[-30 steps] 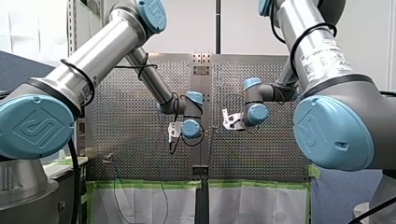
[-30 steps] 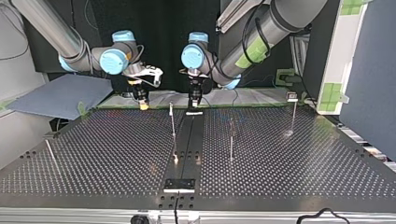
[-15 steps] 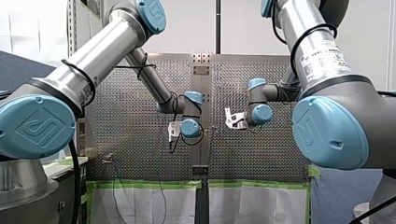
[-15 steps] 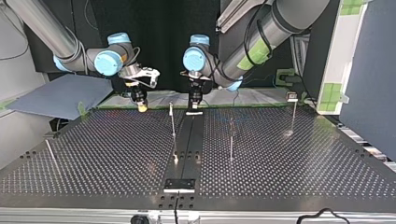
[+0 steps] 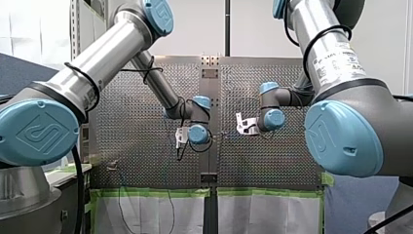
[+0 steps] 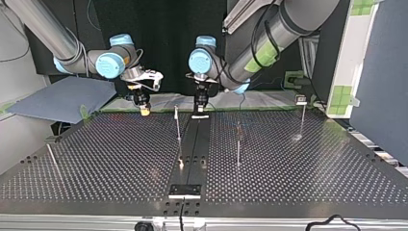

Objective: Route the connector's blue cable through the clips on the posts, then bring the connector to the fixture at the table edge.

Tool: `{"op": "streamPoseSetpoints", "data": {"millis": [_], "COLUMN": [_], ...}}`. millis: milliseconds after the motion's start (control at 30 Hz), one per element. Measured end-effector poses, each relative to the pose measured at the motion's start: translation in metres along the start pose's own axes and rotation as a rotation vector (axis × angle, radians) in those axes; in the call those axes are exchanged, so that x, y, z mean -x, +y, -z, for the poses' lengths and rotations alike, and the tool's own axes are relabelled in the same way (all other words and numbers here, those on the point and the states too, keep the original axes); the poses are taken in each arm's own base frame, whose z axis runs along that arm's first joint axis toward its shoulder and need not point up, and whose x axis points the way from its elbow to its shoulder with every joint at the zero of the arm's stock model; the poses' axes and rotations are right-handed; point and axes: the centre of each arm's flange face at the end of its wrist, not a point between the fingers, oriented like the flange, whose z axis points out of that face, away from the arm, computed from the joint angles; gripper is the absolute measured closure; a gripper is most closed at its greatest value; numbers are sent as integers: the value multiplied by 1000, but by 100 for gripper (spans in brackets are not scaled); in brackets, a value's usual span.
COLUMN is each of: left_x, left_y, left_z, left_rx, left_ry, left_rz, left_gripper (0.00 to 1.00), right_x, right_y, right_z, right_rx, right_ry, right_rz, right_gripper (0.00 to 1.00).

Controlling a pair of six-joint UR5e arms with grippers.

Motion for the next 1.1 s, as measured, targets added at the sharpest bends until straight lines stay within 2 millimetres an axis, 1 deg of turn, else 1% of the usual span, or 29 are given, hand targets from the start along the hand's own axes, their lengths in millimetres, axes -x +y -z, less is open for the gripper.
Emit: {"op": "streamPoseSetpoints", "data": {"millis": [167, 267, 500, 867, 1100], "left_x": [-16, -21, -16, -14, -12], "left_y": [-3, -2, 0, 1, 1], "left_z": [-4, -9, -18, -21, -23], "left_rx": [0, 6, 17, 19, 20], "left_ry": [17, 15, 4, 2, -4], "left_rz": [-5, 2, 23, 18, 11], "left_gripper": [100, 100, 100, 100, 100], "right_x": [0, 0, 0, 0, 4], "right_y": [-1, 0, 1, 2, 2], "right_z": [0, 0, -1, -3, -2], "right_rx": [-1, -1, 3, 5, 7], "right_ry": [1, 1, 8, 25, 31], "right_rz": [2, 3, 7, 12, 11], "right_gripper": [100, 100, 100, 100, 100]}}
